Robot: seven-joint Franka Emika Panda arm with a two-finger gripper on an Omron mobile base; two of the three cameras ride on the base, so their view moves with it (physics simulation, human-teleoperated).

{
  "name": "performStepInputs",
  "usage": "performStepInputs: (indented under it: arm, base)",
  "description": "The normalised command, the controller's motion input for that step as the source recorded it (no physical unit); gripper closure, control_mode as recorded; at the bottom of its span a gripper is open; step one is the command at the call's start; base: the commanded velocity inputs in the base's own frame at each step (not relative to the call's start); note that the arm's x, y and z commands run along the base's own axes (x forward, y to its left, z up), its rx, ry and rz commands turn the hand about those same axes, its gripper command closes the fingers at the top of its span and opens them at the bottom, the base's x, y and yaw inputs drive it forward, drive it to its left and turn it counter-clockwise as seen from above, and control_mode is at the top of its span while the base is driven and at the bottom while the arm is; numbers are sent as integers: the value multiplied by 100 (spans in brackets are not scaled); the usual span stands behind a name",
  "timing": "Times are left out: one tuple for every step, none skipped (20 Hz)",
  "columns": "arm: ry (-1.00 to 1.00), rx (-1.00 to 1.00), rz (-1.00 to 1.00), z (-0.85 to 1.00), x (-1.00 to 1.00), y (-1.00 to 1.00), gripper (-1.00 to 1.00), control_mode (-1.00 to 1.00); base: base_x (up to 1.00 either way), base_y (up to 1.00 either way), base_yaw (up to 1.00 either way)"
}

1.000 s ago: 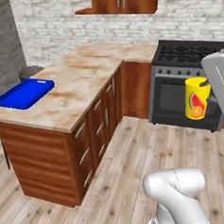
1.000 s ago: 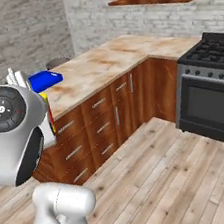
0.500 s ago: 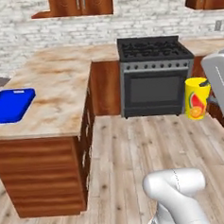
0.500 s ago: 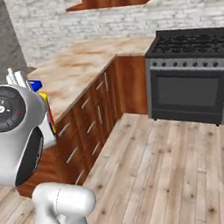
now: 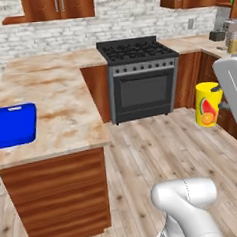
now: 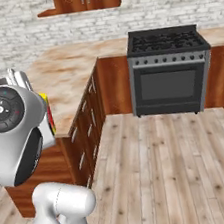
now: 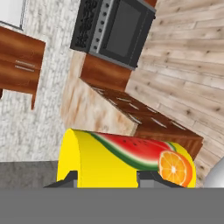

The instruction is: There is a tray on the dining counter. Grab the cup, mug, and pitcher and place them on the tray. The pitcher may be placed next to the tray if it cannot fit the tray.

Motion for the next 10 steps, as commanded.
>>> performStepInputs:
  arm:
    - [0,0,0,0,0,0,100,100]
    - [0,0,0,0,0,0,100,100]
    - [0,0,0,0,0,0,100,100]
    - [0,0,0,0,0,0,100,100]
    - [0,0,0,0,0,0,100,100]
    - [0,0,0,0,0,0,100,100]
    - [0,0,0,0,0,0,100,100]
    - [0,0,0,0,0,0,100,100]
    - [0,0,0,0,0,0,100,100]
    - [0,0,0,0,0,0,100,100]
  base:
    - [-13,100,-36]
    - [-6,100,-32]
    - [0,100,-29]
    - [0,100,-25]
    - [0,100,-25]
    - [0,100,-26]
    - [0,100,-24]
    - [0,100,-24]
    - [0,100,-20]
    - [0,100,-13]
